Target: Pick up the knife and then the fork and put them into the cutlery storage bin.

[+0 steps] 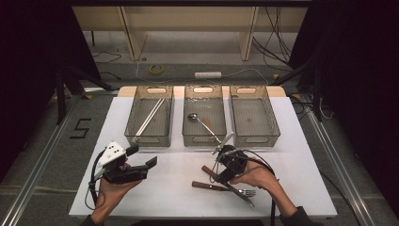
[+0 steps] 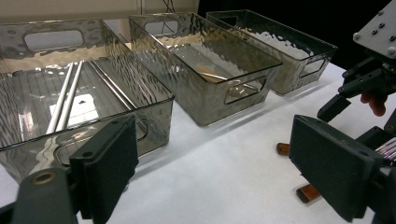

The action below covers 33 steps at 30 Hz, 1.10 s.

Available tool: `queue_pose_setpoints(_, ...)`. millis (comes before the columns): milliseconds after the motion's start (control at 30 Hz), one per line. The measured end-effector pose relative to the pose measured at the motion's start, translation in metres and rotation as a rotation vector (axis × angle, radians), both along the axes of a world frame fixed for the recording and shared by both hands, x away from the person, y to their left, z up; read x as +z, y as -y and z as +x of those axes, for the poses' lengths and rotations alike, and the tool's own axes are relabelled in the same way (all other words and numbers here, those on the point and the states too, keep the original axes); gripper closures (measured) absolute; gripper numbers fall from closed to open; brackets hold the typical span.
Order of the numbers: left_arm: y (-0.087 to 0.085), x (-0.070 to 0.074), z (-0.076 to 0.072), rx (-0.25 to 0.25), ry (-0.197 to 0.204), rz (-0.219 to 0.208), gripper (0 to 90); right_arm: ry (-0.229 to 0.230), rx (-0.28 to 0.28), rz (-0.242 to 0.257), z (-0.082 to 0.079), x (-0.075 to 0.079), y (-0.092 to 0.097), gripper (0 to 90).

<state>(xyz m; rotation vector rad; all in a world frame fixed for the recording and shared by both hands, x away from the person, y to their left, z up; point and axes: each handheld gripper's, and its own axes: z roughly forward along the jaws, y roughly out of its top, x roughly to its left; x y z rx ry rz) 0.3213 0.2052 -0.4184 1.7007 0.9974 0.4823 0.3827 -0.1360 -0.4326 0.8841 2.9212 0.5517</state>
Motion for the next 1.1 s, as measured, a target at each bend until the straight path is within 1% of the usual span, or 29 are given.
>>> queue_pose_setpoints(133,0.0,0.0,0.0,0.002,0.0,0.001,15.3,-0.013,0.012,0.0,0.0,-0.002,0.002,39.8)
queue_pose_setpoints(300,0.001,0.0,0.0,0.0,0.001,0.001,15.3,-0.025,0.012,-0.011,-0.002,-0.004,0.004,45.3)
queue_pose_setpoints(433,0.001,0.0,0.0,0.0,0.0,0.001,15.3,-0.032,0.007,-0.026,-0.003,-0.007,0.003,50.7)
queue_pose_setpoints(467,0.001,0.0,0.0,-0.001,0.001,0.001,15.3,-0.03,0.011,-0.039,-0.003,-0.008,0.003,52.1)
queue_pose_setpoints(500,0.001,0.0,0.0,-0.005,0.001,0.007,15.3,-0.03,0.008,-0.049,-0.003,-0.008,0.003,53.0)
queue_pose_setpoints(567,0.002,0.0,-0.001,-0.006,0.004,0.012,15.3,-0.032,-0.003,-0.052,-0.003,-0.01,0.003,55.4)
queue_pose_setpoints(600,0.002,0.0,-0.001,-0.005,0.006,0.012,15.3,-0.028,0.009,-0.059,-0.003,-0.011,0.004,56.5)
queue_pose_setpoints(633,0.001,0.0,-0.001,-0.005,0.006,0.013,15.3,-0.029,0.005,-0.06,-0.003,-0.011,0.003,57.5)
queue_pose_setpoints(667,0.001,0.0,-0.001,-0.005,0.005,0.013,15.3,-0.026,0.022,-0.069,-0.003,-0.012,0.003,58.2)
queue_pose_setpoints(700,0.001,0.0,0.0,-0.005,0.004,0.013,15.3,-0.027,0.025,-0.072,-0.003,-0.013,0.003,58.8)
queue_pose_setpoints(767,0.0,0.0,0.0,-0.004,0.002,0.013,15.3,-0.039,0.014,-0.083,-0.005,-0.015,0.001,60.3)
queue_pose_setpoints(900,0.002,0.0,0.0,-0.007,0.007,0.02,15.3,-0.036,0.037,-0.104,-0.006,-0.019,0.0,62.9)
queue_pose_setpoints(1000,0.002,-0.001,-0.001,-0.007,0.005,0.023,15.3,-0.041,0.04,-0.111,-0.008,-0.021,0.0,64.9)
queue_pose_setpoints(1067,0.002,-0.001,-0.001,-0.005,0.007,0.017,15.3,-0.042,0.029,-0.118,-0.008,-0.022,-0.001,66.0)
queue_pose_setpoints(1100,0.001,-0.001,-0.001,-0.007,0.007,0.021,15.3,-0.044,0.031,-0.121,-0.008,-0.023,0.0,66.2)
